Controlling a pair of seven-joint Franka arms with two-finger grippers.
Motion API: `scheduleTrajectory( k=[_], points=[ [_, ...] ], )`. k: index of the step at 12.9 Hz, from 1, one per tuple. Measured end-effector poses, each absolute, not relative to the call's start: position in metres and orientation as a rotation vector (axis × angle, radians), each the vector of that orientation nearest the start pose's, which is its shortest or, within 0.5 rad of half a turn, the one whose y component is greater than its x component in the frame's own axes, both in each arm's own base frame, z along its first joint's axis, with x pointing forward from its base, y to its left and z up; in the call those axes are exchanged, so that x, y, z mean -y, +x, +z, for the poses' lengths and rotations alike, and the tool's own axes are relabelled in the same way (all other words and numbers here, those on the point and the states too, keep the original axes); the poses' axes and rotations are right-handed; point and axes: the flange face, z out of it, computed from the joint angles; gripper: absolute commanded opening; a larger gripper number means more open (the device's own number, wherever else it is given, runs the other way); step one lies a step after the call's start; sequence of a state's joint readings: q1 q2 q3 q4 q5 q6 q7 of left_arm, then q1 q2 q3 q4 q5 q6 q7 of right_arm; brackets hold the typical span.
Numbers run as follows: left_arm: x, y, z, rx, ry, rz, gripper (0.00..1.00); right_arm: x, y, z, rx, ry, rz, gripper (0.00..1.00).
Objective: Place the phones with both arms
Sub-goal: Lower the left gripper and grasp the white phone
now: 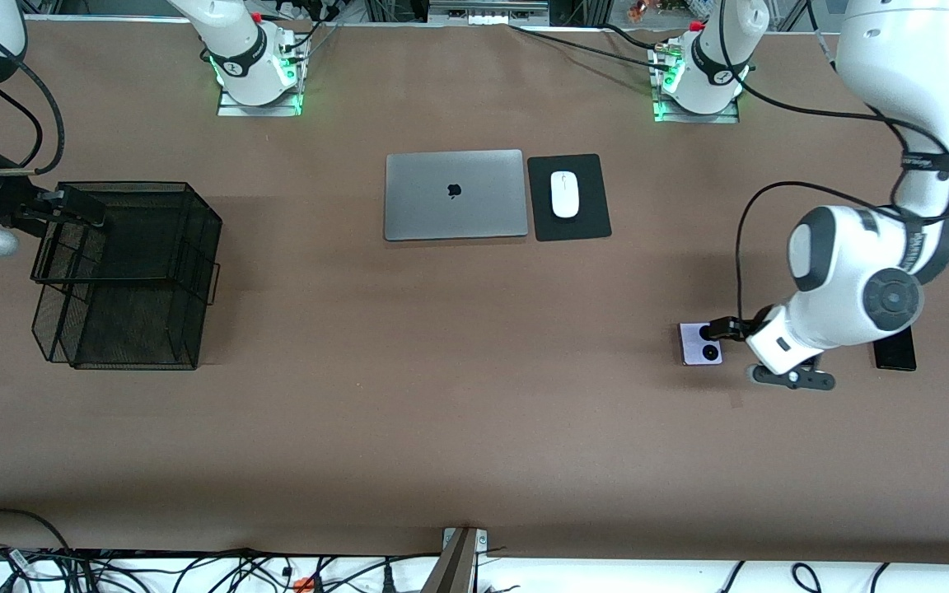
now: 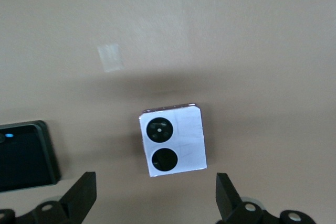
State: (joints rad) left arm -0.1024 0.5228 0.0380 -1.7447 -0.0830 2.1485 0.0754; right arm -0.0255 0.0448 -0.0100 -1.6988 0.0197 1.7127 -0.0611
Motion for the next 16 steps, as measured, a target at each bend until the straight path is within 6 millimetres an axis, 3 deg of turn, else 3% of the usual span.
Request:
scheduleTrajectory(
  k=[2, 5, 10, 16],
  points=[
    [0.051, 0.640, 0.236, -0.148, -3.176, 0.244, 1.00, 0.018, 0.573, 0.551, 0.035, -3.121, 0.047, 1.00],
    [0.052, 0.640, 0.210, -0.134, -3.173, 0.251, 1.00, 0.019, 0.574, 0.550, 0.034, -3.120, 0.048, 1.00],
    [0.061, 0.641, 0.198, -0.124, -3.184, 0.224, 1.00, 0.019, 0.574, 0.549, 0.034, -3.120, 0.050, 1.00],
    [0.058, 0.641, 0.189, -0.069, -3.211, 0.224, 1.00, 0.019, 0.574, 0.549, 0.034, -3.120, 0.051, 1.00]
  ],
)
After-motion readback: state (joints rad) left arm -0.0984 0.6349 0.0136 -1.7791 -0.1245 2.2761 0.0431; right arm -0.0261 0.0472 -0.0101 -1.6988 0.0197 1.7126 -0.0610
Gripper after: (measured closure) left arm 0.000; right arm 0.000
